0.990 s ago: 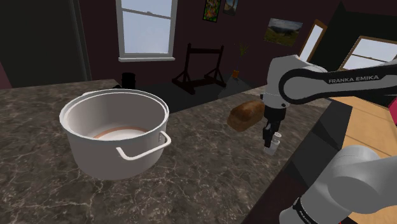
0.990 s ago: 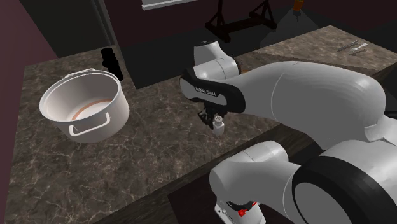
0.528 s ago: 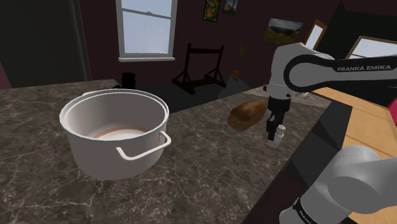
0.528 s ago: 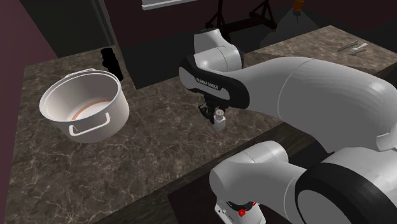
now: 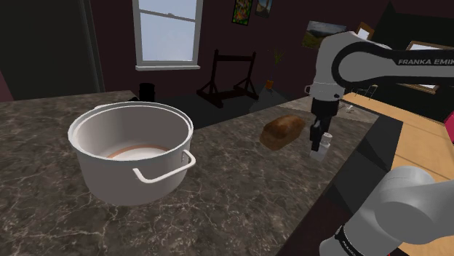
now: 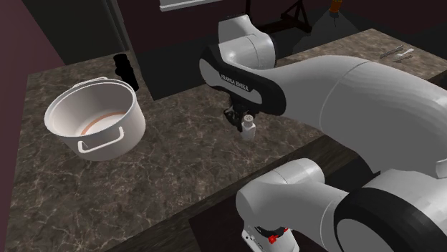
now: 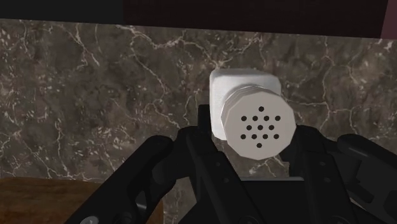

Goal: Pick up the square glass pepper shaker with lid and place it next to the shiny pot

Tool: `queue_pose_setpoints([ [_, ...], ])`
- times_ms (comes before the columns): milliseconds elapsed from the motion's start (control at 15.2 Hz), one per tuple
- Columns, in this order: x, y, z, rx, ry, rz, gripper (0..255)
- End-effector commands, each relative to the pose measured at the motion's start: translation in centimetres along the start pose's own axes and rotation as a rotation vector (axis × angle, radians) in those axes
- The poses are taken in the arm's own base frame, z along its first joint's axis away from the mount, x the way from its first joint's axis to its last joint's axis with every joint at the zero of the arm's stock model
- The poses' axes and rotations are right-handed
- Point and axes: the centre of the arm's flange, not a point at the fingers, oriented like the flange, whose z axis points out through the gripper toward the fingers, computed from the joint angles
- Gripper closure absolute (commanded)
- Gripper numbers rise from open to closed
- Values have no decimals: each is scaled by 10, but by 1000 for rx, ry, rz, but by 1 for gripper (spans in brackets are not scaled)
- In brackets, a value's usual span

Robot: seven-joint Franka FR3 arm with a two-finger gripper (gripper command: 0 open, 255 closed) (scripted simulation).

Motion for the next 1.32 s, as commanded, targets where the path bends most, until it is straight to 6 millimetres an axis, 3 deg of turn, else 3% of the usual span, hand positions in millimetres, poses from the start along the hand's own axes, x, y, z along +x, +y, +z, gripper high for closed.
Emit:
queue_pose_setpoints([
  [0, -3, -1, -11, 0, 0, 0, 255],
  [1254, -28, 2, -108, 0, 0, 0, 255],
])
